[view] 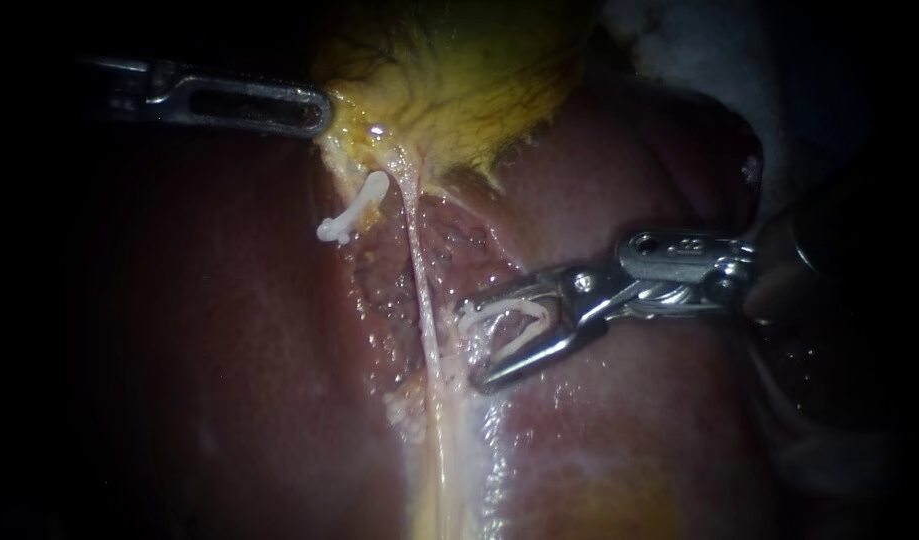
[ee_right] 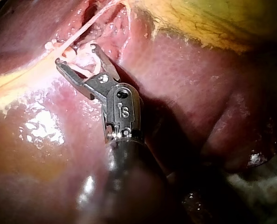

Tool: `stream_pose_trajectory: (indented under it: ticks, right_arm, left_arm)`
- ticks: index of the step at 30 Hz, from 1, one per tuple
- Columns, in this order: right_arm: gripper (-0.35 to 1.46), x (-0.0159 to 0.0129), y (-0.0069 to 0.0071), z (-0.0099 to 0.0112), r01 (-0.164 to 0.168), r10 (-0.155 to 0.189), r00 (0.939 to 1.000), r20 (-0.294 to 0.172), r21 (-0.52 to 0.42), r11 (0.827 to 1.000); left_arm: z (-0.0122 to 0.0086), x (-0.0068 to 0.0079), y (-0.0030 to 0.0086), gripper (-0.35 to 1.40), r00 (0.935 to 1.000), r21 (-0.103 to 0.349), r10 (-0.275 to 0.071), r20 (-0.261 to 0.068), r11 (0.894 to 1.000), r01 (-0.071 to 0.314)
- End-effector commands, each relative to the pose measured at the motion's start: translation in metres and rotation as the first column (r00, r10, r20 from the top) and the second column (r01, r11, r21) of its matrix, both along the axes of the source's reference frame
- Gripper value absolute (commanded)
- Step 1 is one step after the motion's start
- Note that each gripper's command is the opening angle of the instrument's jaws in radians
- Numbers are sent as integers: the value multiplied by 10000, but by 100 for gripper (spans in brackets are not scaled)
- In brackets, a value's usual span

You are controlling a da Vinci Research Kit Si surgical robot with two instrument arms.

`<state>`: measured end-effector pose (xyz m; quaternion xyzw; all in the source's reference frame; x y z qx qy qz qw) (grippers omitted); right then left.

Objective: Clipping first clip right tube

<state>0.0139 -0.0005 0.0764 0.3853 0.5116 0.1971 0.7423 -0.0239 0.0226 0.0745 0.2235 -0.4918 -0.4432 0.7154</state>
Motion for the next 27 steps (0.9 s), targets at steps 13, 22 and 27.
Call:
stream_pose_trajectory:
  ticks: [13, 22, 27]
  right_arm:
    - [53, 34, -8, 10, -598, 755, 9918, -1029, 1479, 9872]
    - [53, 46, -25, -6, -244, 641, 9755, -2105, 1862, 9822]
    - [53, 53, -34, -17, -8, 573, 9612, -2698, 2052, 9787]
  left_arm:
    - [0, 0, 0, -35, 10000, -2, -2, -2, 10000, 2]
    - [0, -1, 0, -35, 10000, -2, -4, -3, 10000, 4]
    - [0, -1, 0, -35, 10000, -2, -5, -4, 10000, 5]
